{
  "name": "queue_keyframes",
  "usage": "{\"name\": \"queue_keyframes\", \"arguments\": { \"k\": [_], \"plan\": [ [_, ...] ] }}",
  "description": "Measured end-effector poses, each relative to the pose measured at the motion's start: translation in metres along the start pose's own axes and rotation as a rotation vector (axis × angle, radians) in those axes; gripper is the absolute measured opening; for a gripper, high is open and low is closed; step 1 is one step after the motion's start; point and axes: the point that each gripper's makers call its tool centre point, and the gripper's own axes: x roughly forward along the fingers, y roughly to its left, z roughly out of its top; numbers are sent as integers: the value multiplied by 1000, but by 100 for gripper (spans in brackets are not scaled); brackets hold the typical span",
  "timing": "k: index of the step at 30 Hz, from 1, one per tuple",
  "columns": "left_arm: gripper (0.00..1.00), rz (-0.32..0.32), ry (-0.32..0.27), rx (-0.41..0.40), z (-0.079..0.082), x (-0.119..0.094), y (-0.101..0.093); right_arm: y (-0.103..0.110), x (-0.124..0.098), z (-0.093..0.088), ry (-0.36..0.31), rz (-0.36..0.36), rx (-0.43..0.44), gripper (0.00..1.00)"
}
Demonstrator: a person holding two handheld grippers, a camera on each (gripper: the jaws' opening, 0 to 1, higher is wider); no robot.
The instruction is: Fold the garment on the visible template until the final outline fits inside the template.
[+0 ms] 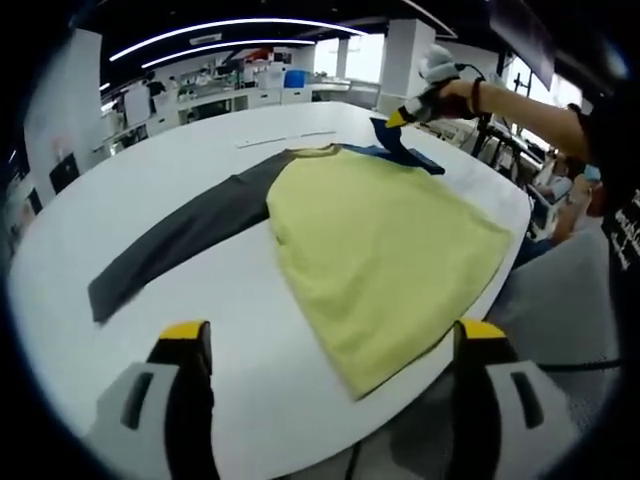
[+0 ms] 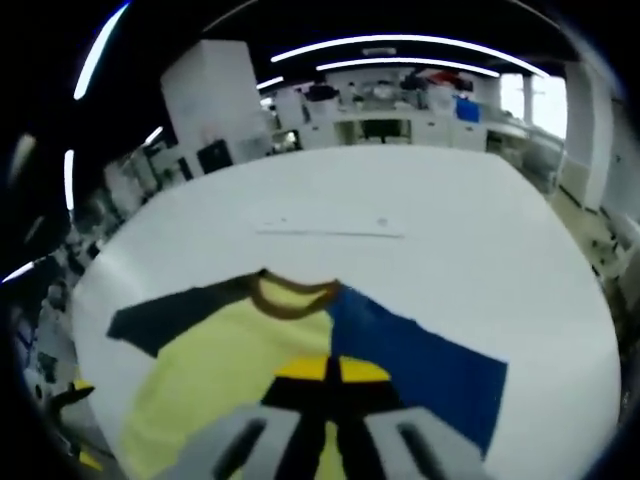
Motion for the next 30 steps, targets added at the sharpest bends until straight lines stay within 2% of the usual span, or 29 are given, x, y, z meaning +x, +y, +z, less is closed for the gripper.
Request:
{"name": "queue_keyframes", "arguments": {
  "k": [4,15,30],
  "plan": [
    [98,-2,3,5,-1,0,2,8,4,4,10,5,-38,0],
    [97,-16,-1,7,4,6,-4,43,14,12,15,67,-39,0],
    [98,9,9,-17,-3,5,3,87,30,25,13,145,-53,0]
  ]
}}
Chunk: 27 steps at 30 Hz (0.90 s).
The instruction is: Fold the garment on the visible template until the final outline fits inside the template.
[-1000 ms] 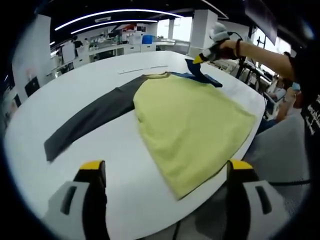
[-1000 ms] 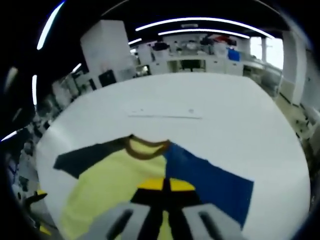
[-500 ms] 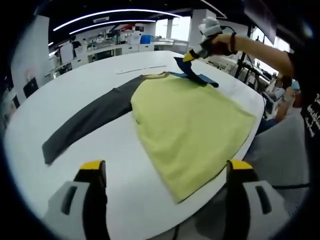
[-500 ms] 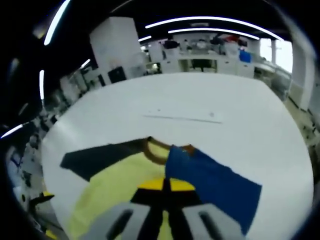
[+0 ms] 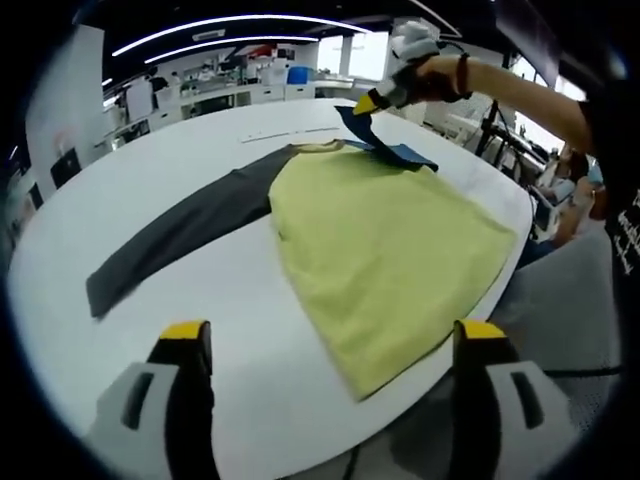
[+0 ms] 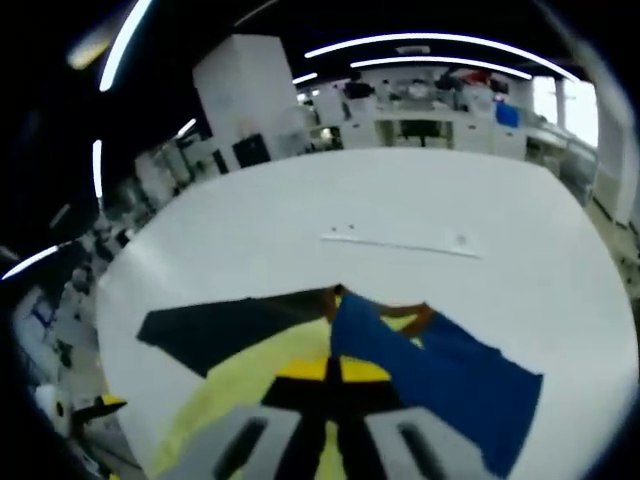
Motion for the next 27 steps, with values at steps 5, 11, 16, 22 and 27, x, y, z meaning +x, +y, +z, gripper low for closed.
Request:
{"name": "queue_keyframes", "arguments": {
  "k": [5,11,16,22,27],
  "plan": [
    [97,3,-2,-6,-1,-1,2,14,4,1,7,28,-11,0],
    [95,8,16,-23,-6,-4,4,25,10,3,12,44,-23,0],
    [96,13,-10,-32,-3,-6,6,34,14,5,9,60,-36,0],
    [96,25,-36,-26,3,-8,8,53,20,8,-8,111,-53,0],
    [96,19,-50,-22,4,-8,10,71,23,8,-21,166,-55,0]
  ]
}}
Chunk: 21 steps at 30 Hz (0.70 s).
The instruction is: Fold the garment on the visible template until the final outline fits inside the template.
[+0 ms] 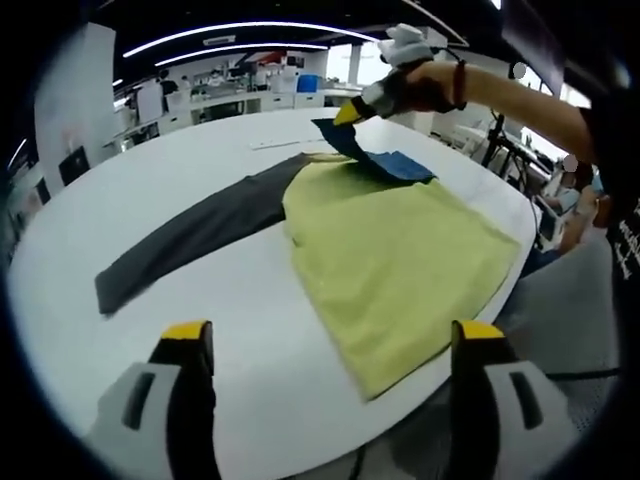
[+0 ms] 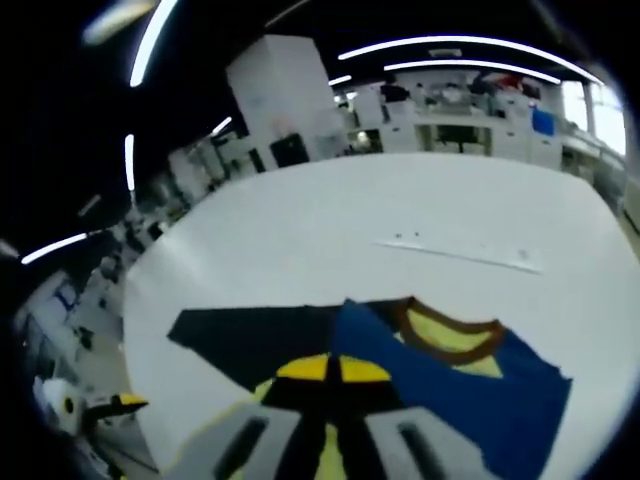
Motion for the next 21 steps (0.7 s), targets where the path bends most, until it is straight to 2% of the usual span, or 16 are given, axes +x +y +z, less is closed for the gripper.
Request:
{"name": "queue_keyframes", "arguments": {
  "k": [5,13,21],
  "plan": [
    [97,-4,-24,-1,4,-1,2,12,4,-3,1,28,-29,0],
    [97,10,-17,2,-5,-1,20,28,13,-17,22,60,-55,0],
    [97,17,-11,8,-4,-2,16,33,24,-32,50,47,-52,0]
  ]
}}
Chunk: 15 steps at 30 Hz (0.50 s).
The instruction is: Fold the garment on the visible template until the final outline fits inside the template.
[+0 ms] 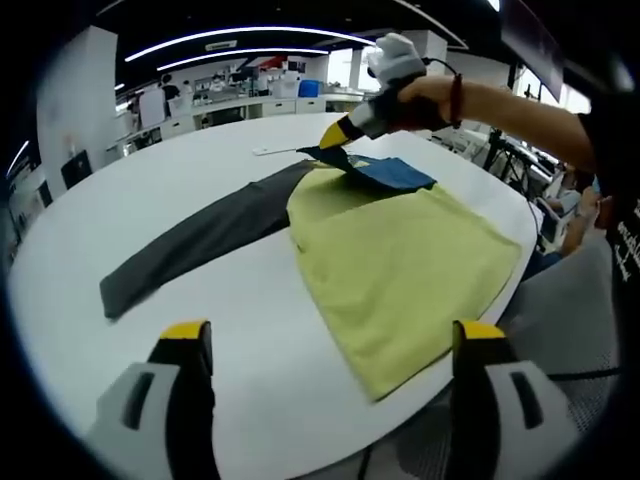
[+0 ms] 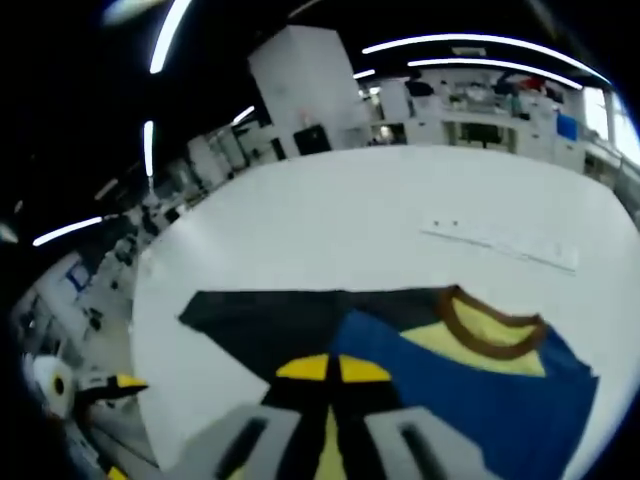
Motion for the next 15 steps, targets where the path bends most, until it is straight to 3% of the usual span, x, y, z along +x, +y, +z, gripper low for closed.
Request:
{"name": "queue_keyframes", "arguments": {
  "k": [7,14,15],
  "plan": [
    [97,-12,12,12,2,2,-8,2,18,-21,19,-20,13,0],
    [99,2,17,7,5,0,-11,12,23,-27,30,15,15,0],
    [99,5,18,5,5,0,-11,12,22,-26,21,13,8,4]
  ]
}}
